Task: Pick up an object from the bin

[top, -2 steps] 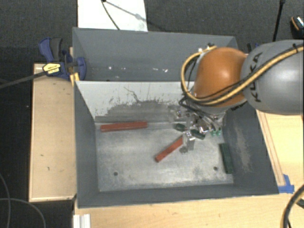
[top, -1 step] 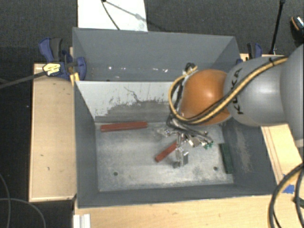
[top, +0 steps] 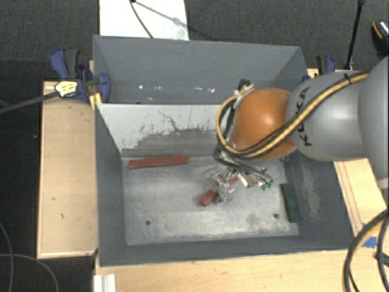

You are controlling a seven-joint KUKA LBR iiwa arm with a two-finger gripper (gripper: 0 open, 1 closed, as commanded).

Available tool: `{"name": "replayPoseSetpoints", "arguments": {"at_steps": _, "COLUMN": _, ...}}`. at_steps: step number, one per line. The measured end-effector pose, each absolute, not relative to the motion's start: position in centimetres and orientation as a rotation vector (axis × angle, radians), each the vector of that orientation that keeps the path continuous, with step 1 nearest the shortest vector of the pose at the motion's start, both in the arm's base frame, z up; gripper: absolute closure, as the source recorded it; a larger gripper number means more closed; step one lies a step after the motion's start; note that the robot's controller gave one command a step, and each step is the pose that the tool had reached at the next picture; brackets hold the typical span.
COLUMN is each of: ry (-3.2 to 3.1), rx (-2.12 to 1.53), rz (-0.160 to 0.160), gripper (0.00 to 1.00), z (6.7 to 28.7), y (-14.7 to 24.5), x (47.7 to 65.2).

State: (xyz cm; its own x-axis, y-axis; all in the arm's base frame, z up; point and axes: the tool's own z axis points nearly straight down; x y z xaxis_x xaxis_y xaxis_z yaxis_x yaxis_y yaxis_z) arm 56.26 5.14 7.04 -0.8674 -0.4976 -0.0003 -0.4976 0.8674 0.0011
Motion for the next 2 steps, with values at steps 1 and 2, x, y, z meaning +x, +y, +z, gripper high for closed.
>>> {"name": "replayPoseSetpoints", "arguments": {"at_steps": 1, "ry": 2.902, "rx": -1.176, "rz": -0.004, "gripper": 1.00, "z": 22.1, "y": 6.0, "x": 57.4}}
{"name": "replayPoseSetpoints", "arguments": {"at_steps": 2, "ry": 2.813, "rx": -1.398, "rz": 0.003, "gripper": 1.00, "z": 22.1, "y": 10.3, "x": 55.3}}
